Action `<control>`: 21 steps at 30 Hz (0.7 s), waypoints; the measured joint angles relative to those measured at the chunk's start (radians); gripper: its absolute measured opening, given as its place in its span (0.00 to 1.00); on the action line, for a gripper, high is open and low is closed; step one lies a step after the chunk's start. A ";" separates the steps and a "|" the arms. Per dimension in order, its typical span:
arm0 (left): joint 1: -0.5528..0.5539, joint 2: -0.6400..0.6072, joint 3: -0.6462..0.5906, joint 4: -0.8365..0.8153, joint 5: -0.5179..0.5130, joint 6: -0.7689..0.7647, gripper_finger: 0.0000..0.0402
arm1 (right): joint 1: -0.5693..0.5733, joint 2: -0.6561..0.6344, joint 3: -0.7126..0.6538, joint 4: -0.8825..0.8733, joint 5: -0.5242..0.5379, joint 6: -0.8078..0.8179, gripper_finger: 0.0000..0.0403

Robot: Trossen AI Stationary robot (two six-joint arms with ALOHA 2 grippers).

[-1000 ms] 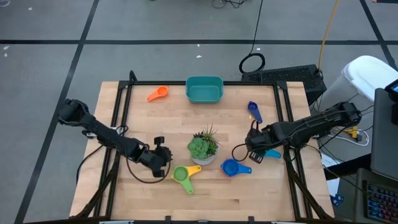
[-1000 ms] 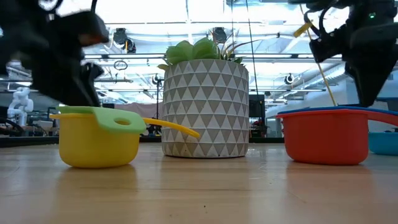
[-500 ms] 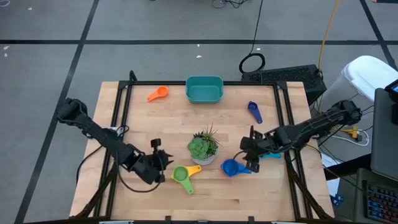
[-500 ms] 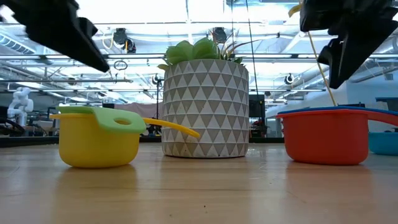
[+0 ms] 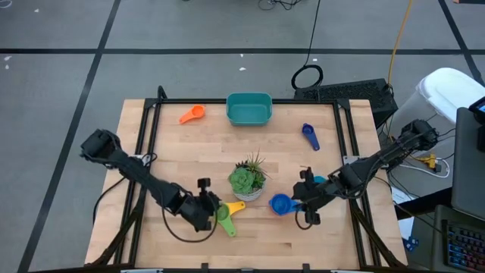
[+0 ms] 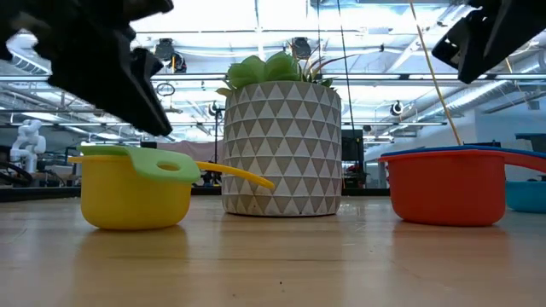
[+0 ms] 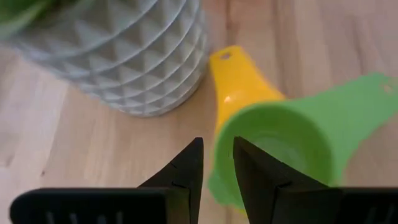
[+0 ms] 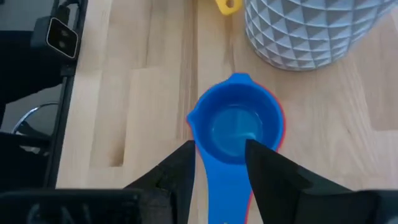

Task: Nest measuring cups in basket
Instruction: Stack the nested measuring cups on top of the blue measuring cup

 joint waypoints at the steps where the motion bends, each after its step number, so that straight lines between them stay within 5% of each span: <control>1: -0.005 0.008 0.016 -0.005 0.000 0.000 0.23 | 0.004 0.001 0.000 0.004 0.001 -0.007 0.33; 21: -0.071 0.117 0.042 0.018 0.081 -0.084 0.23 | 0.011 0.001 0.000 0.085 0.010 -0.106 0.33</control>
